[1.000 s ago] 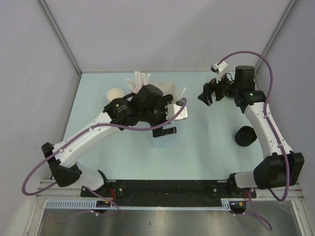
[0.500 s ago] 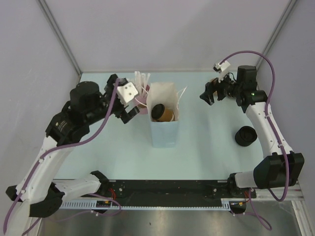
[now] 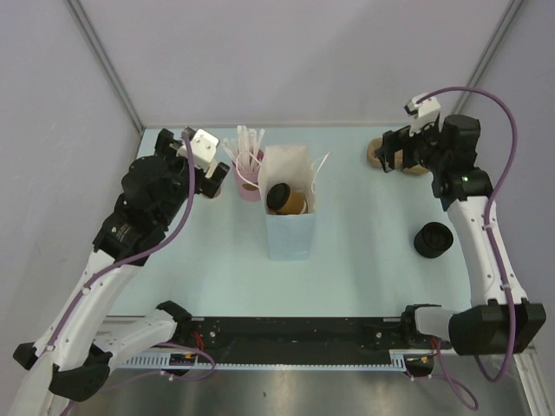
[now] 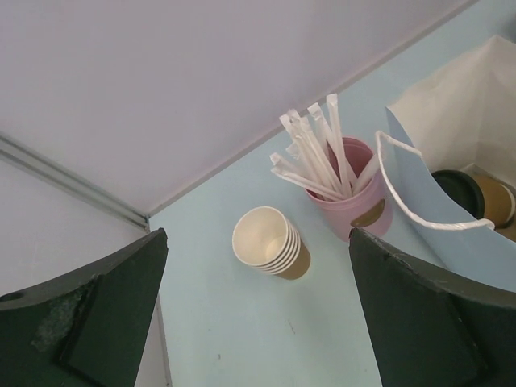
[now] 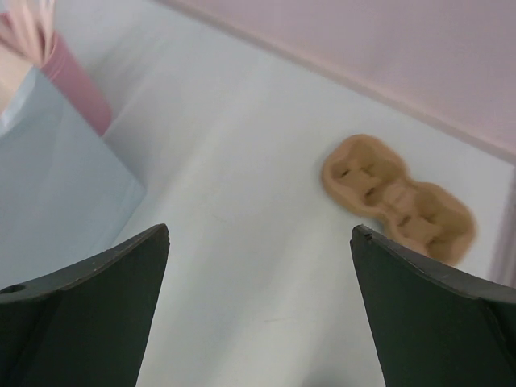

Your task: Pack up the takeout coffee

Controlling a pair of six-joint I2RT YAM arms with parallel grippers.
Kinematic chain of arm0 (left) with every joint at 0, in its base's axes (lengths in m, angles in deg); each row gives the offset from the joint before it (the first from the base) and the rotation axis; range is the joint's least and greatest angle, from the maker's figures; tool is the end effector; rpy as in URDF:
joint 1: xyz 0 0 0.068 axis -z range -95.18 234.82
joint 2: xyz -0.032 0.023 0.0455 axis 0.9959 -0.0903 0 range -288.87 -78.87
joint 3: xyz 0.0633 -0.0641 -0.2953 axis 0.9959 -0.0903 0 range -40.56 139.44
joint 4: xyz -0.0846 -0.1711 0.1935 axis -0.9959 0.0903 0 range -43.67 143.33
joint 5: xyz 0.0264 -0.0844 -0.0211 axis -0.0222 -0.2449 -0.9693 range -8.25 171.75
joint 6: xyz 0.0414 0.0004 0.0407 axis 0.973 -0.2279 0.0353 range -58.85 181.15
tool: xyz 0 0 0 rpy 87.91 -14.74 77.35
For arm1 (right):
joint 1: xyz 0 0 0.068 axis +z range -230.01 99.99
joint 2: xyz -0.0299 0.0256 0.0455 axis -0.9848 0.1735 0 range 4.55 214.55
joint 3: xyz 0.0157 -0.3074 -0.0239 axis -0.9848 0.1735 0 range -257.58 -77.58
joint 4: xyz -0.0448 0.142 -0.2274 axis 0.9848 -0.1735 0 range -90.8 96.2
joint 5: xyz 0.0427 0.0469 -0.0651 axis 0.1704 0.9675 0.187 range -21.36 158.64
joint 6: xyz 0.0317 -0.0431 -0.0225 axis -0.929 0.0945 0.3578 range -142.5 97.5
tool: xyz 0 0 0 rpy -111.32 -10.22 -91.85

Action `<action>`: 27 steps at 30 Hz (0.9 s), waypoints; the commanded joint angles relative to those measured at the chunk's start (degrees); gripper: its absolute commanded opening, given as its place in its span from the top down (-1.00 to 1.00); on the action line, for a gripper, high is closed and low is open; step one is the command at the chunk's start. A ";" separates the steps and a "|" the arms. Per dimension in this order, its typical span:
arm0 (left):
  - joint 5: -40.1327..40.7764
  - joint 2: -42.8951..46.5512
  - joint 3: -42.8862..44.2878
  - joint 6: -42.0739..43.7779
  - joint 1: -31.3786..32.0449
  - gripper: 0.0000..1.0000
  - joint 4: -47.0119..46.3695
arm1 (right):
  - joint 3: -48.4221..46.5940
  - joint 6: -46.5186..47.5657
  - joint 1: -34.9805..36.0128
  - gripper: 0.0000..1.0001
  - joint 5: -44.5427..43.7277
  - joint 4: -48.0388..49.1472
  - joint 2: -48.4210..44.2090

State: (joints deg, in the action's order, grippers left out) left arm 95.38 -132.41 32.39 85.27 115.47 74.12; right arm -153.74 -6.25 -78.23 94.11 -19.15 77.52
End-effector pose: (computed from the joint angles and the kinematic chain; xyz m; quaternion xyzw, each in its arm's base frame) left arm 0.1564 -0.0812 0.4806 0.2768 0.7030 0.0527 0.6530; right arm 0.2867 0.0268 0.4333 -0.2484 0.7801 0.1129 0.5630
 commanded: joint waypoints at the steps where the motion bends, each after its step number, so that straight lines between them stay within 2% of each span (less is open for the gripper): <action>1: 3.24 1.33 2.10 1.02 -1.47 -0.99 -4.15 | -0.74 -4.47 -1.25 -0.99 -12.54 9.77 -9.59; 5: 3.96 -1.47 7.98 -1.87 -5.50 -0.99 -3.54 | -4.96 -4.48 -1.34 -0.99 -18.25 9.00 -10.65; 6: 2.47 -3.57 12.09 -2.93 -9.43 -0.99 -2.40 | -5.48 -4.21 -1.34 -0.99 -18.88 9.17 -10.92; 7: 0.28 -4.55 14.48 -5.72 -12.00 -0.99 0.48 | -6.19 -4.21 -1.34 -1.00 -19.32 8.91 -10.83; 8: -6.88 -5.51 16.94 -7.23 -14.81 -0.99 1.99 | -8.19 -4.30 -1.34 -1.00 -19.67 8.65 -10.83; 9: -9.91 -6.83 21.58 -9.85 -20.14 -0.99 3.31 | -9.08 -4.73 -1.34 -1.00 -19.67 8.21 -10.83; 11: -16.84 -10.43 25.82 -11.89 -24.48 -0.99 6.57 | -12.50 -5.17 -1.34 -1.00 -18.80 6.54 -10.66; 15: -24.87 -14.40 33.74 -17.16 -34.13 -0.99 9.12 | -20.59 -4.30 -1.34 -0.99 -15.02 -0.56 -10.30; 18: -27.95 -13.97 33.84 -19.36 -37.06 -0.99 8.08 | -28.85 -4.12 -1.34 -0.99 -16.33 -6.53 -10.13; 22: -28.92 -11.24 32.00 -18.41 -37.16 -0.99 7.37 | -38.52 -6.13 -3.01 -0.99 -24.83 -12.35 -10.30; 27: -22.09 -3.09 26.64 -17.52 -37.16 -0.99 1.67 | -44.86 -10.88 -3.01 -0.99 -33.02 -17.80 -10.74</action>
State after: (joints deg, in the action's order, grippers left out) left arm 70.11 -143.09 61.74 68.73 78.64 81.12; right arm -194.68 -12.31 -80.98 69.59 -30.34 67.51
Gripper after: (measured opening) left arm 0.994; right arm 0.994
